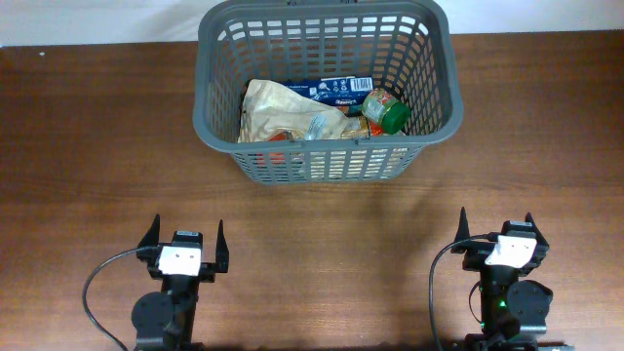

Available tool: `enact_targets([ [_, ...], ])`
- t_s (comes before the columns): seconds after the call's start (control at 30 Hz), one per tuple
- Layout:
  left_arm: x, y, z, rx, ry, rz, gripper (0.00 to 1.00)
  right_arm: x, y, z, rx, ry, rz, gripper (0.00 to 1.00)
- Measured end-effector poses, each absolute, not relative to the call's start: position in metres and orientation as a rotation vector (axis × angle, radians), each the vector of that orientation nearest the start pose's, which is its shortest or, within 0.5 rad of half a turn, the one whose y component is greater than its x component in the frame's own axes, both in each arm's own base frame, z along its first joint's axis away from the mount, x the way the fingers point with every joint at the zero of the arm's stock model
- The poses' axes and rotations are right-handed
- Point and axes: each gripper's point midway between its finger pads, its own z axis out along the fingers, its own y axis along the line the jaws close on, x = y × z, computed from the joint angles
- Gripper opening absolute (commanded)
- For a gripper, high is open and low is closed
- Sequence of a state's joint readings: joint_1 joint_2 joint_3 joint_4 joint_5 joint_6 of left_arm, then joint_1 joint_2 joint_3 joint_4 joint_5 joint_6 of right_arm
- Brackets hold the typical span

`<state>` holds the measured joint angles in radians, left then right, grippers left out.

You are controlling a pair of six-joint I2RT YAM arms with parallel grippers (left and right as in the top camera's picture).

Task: Pack container

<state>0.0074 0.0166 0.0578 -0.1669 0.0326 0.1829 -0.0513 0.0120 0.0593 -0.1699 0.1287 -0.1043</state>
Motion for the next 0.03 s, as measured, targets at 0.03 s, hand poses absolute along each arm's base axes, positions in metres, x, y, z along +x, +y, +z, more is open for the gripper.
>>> enact_targets([
  [0.03,0.2422,-0.0038,0.1571,0.173,1.689,0.115,0.99,0.2391,-0.0344,0.1583,0.052,1.697,-0.225,0.99],
])
